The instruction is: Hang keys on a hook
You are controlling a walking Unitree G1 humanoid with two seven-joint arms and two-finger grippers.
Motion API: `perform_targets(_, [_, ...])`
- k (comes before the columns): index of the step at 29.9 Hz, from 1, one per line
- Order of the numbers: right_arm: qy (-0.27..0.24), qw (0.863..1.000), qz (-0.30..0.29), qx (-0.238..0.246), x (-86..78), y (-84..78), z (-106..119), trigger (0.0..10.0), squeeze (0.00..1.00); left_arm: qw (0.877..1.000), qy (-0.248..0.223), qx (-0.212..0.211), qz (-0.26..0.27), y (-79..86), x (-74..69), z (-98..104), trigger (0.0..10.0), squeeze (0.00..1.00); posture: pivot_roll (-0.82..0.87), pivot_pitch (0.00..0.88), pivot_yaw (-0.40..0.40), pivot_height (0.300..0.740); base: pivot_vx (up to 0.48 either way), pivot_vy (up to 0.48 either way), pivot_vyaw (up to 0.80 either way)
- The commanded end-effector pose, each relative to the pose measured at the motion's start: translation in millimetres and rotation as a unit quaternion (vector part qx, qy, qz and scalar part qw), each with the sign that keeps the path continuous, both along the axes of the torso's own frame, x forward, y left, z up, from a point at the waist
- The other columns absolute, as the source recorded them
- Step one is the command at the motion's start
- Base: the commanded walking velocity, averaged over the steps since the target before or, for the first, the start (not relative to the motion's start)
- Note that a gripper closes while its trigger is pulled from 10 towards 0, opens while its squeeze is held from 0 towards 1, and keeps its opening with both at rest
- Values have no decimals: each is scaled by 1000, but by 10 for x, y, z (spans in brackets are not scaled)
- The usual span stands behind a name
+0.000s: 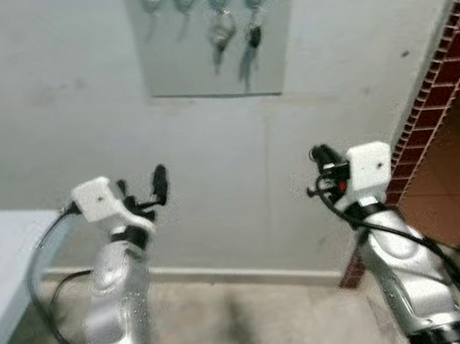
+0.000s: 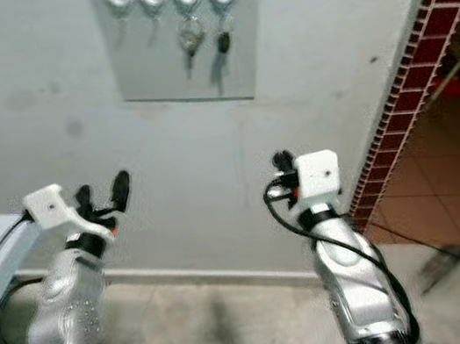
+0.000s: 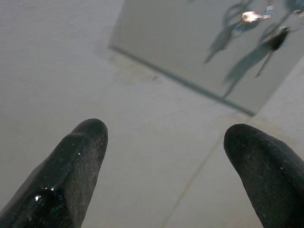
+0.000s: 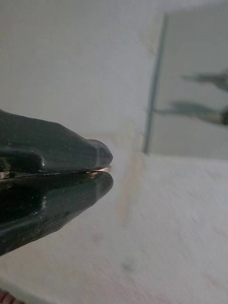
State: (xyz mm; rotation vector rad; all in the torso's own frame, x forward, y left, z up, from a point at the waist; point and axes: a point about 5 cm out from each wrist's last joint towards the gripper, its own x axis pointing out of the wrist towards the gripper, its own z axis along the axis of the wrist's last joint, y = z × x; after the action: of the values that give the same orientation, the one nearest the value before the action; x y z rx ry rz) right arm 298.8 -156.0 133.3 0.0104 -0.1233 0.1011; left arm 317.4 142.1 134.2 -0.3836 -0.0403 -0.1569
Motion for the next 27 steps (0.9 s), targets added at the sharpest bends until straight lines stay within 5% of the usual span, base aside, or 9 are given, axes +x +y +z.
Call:
perform_targets(1, [-16,1000,10,6,7,83,78,10000,0,1000,-4,4,12,98,0,30,10000,0,13,5,-34,740,401,0,0])
perform_targets(22, [-15,1000,15,7,0,105,68,10000,0,1000,-7,4,8,82,-2,35,10000,0,15,0,-35,740,391,0,0])
perform_targets(27, [-14,1000,16,7,0,106,68,10000,0,1000,-3,6,10,73,-2,28,10000,0,16,0,-35,740,0,0,0])
